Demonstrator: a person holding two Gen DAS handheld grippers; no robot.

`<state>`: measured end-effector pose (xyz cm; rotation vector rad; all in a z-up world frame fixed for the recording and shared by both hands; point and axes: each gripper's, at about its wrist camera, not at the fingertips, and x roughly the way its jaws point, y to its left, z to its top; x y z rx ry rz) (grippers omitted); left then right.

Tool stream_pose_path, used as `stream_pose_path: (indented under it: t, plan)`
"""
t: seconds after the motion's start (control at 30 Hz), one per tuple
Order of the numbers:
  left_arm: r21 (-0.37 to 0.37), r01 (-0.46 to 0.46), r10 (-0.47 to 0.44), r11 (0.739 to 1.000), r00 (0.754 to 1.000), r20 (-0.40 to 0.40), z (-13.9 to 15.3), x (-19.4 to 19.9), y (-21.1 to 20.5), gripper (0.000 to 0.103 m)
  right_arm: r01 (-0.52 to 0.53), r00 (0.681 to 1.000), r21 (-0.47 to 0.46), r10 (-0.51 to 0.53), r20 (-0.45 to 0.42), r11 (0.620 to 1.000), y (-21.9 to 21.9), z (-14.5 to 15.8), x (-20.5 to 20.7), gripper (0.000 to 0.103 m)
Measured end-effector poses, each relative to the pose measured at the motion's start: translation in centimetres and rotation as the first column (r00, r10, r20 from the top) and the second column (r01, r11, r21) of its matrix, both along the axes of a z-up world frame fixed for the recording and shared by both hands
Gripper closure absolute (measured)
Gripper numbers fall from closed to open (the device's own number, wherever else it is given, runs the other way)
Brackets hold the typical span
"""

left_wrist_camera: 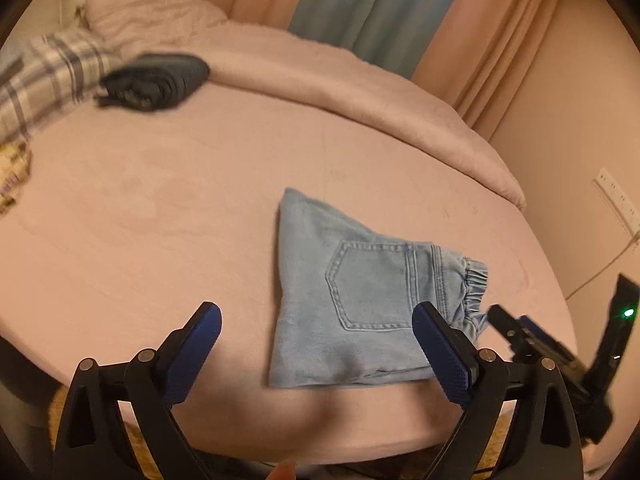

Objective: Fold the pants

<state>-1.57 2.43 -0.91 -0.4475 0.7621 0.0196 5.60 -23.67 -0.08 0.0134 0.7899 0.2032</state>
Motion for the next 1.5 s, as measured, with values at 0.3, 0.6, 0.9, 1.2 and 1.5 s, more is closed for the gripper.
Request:
stream_pose_path:
  t: [0.3,0.6,0.9,1.2,1.5]
  plan:
    - [0.090,0.008,-0.009,0.996,1.000,0.010,0.6,-0.2,-2.4,0.006,-0.018,0.999,0.002,0.018,0.050,1.000,0.7,2.2,-2.1,0.019]
    - [0.127,0.053,-0.053,0.990,0.999,-0.007,0.8,-0.2,-4.4,0.006,-0.023,0.997,0.004,0.023,0.072,1.000,0.9,2.8,-3.2,0.019]
    - [0.151,0.050,-0.046,0.987,0.999,-0.028,0.5,-0.3,-5.6,0.006,-0.013,0.998,0.004,0.013,0.063,1.000,1.1,2.6,-3.4,0.019]
    - [0.158,0.055,-0.047,0.986,0.998,-0.052,0.2,-0.3,-6.2,0.006,-0.020,0.998,0.002,0.019,0.060,1.000,1.7,2.5,-3.7,0.019]
    - [0.174,0.043,-0.031,0.984,0.997,-0.072,0.0,-0.3,-6.2,0.006,-0.009,0.999,0.002,0.009,0.051,1.000,1.8,2.3,-3.9,0.019]
